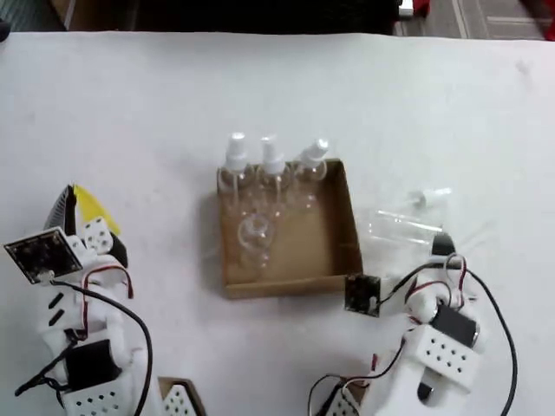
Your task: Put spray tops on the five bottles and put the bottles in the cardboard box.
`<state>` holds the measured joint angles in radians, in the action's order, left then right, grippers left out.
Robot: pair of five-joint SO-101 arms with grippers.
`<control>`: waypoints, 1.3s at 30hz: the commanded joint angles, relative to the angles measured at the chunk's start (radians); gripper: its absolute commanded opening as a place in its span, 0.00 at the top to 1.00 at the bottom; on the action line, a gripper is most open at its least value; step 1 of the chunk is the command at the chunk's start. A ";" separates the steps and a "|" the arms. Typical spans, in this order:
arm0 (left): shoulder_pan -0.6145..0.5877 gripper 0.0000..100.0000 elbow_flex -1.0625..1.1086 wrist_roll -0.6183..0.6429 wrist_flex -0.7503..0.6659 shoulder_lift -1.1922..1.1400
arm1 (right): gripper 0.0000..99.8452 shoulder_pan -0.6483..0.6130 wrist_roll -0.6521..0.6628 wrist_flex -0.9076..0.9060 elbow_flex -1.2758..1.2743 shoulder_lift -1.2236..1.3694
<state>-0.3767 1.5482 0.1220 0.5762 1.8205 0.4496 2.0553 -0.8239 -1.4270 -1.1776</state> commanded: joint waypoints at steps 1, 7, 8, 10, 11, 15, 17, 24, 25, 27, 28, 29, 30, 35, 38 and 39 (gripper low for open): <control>0.013 0.98 -0.008 -0.009 -0.011 0.012 | 0.79 -0.005 0.060 -0.005 -0.021 -0.016; 0.013 0.98 -0.008 -0.009 -0.011 0.012 | 0.72 0.010 0.095 0.076 -0.028 0.065; 0.013 0.98 -0.008 -0.009 -0.011 0.012 | 0.71 0.012 0.095 0.097 -0.028 0.082; 0.013 0.98 -0.008 -0.009 -0.011 0.012 | 0.69 0.012 0.098 0.127 -0.028 0.111; 0.013 0.98 -0.008 -0.009 -0.011 0.012 | 0.69 0.012 0.100 0.137 -0.028 0.127; 0.013 0.98 -0.008 -0.009 -0.011 0.012 | 0.69 0.010 0.101 0.186 -0.026 0.186; 0.013 0.98 -0.008 -0.009 -0.011 0.012 | 0.69 0.013 0.112 0.197 -0.009 0.232; 0.013 0.98 -0.008 -0.009 -0.011 0.012 | 0.69 0.033 0.106 0.206 0.140 0.490; 0.013 0.98 -0.008 -0.009 -0.011 0.012 | 0.69 0.036 0.106 0.208 0.158 0.527; 0.013 0.98 -0.008 -0.009 -0.011 0.012 | 0.69 0.038 0.104 0.208 0.190 0.595; 0.013 0.98 -0.008 -0.009 -0.011 0.012 | 0.69 0.038 0.098 0.216 0.209 0.625; 0.013 0.98 -0.008 -0.009 -0.011 0.012 | 0.69 0.033 0.077 0.234 0.224 0.659; 0.013 0.98 -0.008 -0.009 -0.011 0.012 | 0.69 0.031 0.058 0.262 0.235 0.693; 0.013 0.98 -0.008 -0.009 -0.011 0.012 | 0.69 0.031 0.064 0.341 0.239 0.848; 0.013 0.98 -0.008 -0.009 -0.011 0.012 | 0.69 0.022 0.063 0.343 0.245 0.898; 0.013 0.98 -0.008 -0.009 -0.011 0.012 | 0.70 0.015 0.060 0.344 0.245 0.905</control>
<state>-0.3767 1.5482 0.1204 0.5762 1.8205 0.4803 2.1243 -0.5048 -1.1953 -0.3276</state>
